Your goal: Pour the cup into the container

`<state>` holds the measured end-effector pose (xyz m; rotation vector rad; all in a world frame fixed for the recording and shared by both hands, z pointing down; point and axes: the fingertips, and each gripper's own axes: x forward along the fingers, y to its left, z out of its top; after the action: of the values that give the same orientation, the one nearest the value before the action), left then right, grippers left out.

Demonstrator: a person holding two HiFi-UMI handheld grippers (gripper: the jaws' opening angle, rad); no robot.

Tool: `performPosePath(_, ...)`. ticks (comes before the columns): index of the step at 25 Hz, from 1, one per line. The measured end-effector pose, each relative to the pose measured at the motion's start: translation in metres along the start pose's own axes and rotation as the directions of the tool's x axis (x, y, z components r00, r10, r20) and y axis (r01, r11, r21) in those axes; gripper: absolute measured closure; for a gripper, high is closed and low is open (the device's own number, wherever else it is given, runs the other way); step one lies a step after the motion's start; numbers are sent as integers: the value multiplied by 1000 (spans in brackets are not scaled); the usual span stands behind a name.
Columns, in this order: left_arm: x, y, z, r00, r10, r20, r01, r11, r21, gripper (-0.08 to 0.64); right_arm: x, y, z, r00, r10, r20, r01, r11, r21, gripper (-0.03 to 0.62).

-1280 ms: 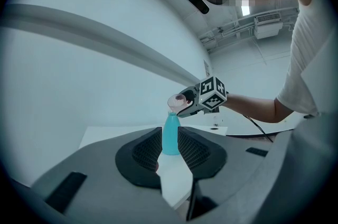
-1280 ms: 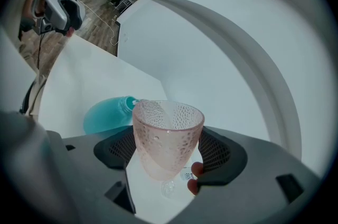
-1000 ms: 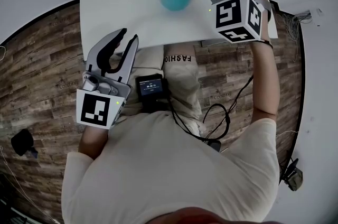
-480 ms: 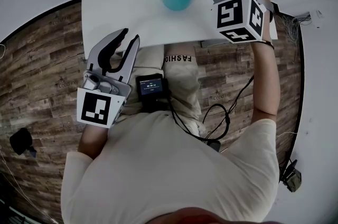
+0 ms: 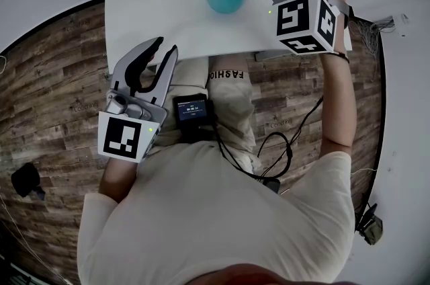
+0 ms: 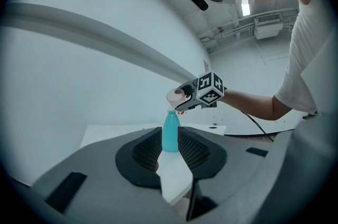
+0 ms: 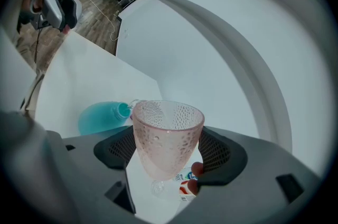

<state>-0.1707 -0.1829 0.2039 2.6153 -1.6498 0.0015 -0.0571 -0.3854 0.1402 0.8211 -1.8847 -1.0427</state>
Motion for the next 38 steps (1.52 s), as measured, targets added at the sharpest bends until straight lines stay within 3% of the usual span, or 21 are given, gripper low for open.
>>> performPosePath(38, -5, 0, 0, 1000, 5, -3, -5, 1000, -2, 456, -4, -14, 2, 998, -66, -11, 65, 995, -77, 219)
